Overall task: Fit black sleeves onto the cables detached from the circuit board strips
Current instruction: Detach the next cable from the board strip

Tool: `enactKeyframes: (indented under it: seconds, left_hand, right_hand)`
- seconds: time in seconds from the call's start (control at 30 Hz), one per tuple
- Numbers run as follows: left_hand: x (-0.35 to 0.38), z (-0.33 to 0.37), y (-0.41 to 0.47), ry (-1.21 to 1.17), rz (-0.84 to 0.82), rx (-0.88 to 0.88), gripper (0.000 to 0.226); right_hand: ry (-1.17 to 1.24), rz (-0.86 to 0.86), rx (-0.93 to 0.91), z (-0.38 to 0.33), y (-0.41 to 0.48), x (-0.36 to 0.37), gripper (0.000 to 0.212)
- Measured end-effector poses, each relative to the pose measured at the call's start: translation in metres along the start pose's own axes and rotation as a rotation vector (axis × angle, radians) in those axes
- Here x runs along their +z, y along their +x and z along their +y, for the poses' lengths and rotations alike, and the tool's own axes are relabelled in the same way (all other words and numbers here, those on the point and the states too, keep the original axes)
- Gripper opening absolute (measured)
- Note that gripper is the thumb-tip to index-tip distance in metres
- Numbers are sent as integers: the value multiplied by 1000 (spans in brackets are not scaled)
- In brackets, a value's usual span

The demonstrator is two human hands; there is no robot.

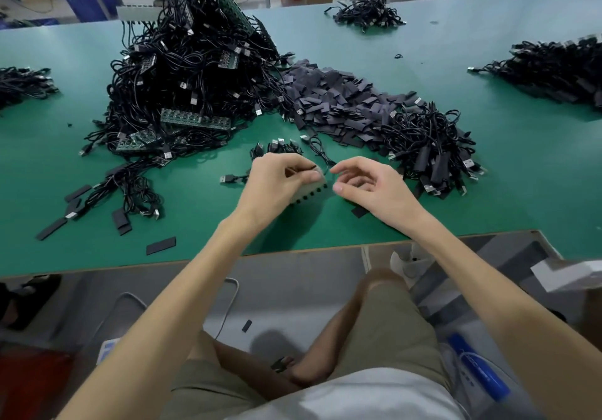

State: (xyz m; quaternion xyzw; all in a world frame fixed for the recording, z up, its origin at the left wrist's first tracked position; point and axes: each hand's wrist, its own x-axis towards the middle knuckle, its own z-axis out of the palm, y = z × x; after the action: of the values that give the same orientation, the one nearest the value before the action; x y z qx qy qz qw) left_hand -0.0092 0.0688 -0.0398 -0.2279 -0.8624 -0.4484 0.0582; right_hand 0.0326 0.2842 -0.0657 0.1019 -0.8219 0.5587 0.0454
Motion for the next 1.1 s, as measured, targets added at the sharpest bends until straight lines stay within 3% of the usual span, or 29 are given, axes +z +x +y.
enactKeyframes:
  seconds: [0.17, 0.37, 1.1]
  left_hand:
    - [22, 6, -1, -76, -47, -13, 7]
    - [35, 11, -9, -76, 35, -108, 5]
    - [43, 25, -16, -45, 144, -165, 8]
  right_hand:
    - [-17, 58, -1, -1, -1, 1, 19]
    - [-103, 74, 15, -3, -3, 3, 4]
    - [-135, 87, 7, -9, -4, 2, 9]
